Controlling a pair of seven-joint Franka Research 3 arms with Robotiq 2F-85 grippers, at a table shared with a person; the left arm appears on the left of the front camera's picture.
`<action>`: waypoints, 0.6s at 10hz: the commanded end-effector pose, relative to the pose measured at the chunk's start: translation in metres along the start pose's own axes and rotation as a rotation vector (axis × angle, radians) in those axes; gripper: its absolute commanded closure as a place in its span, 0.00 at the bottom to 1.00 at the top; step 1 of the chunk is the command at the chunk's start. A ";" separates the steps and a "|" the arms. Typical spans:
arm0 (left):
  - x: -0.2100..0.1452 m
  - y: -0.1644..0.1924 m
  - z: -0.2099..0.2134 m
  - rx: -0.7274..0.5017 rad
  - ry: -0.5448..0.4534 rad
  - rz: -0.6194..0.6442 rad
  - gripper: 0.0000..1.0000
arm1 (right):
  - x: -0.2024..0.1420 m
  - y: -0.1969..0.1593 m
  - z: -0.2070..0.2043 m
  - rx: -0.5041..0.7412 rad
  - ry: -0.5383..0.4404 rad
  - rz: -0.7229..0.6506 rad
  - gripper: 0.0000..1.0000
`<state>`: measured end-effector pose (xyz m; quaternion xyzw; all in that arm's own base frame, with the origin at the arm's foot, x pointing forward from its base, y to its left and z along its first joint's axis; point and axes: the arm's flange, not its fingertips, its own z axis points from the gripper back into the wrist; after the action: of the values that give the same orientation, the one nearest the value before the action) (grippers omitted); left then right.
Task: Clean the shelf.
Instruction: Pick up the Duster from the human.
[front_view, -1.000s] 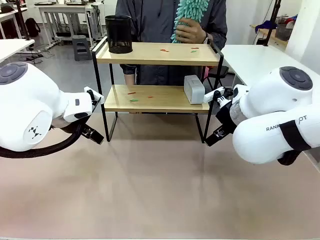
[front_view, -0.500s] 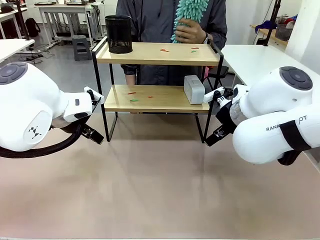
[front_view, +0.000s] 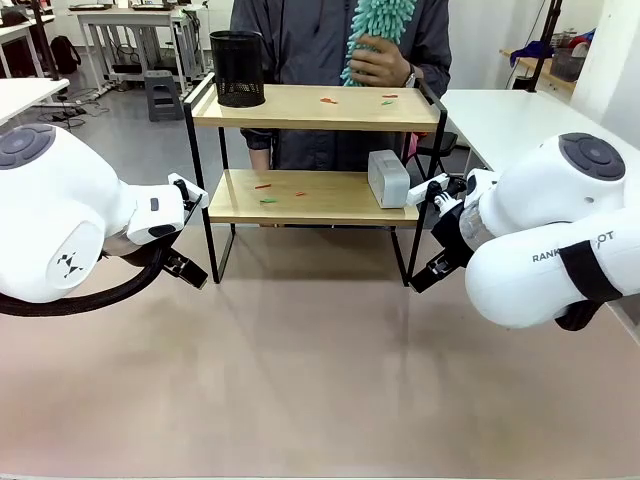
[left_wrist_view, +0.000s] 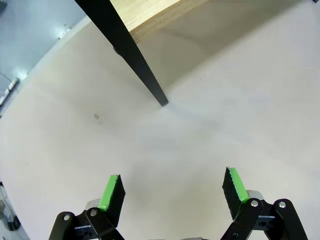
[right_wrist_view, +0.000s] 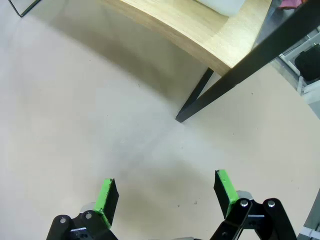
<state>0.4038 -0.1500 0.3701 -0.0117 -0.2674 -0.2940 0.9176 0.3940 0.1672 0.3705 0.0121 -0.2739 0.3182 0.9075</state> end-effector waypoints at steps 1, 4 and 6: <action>0.006 -0.010 0.052 -0.183 -0.028 -0.092 0.00 | 0.003 0.001 0.052 0.131 0.062 0.021 0.00; -0.064 0.053 0.209 -0.389 -0.125 0.181 0.00 | -0.119 -0.093 0.262 0.387 -0.180 -0.623 0.00; -0.153 0.148 0.234 -0.565 -0.343 0.408 0.00 | -0.249 -0.155 0.286 0.563 -0.440 -0.941 0.00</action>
<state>0.3021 0.0022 0.5629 -0.3112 -0.2898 -0.2230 0.8772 0.2875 -0.0102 0.5605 0.3218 -0.2547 0.1237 0.9035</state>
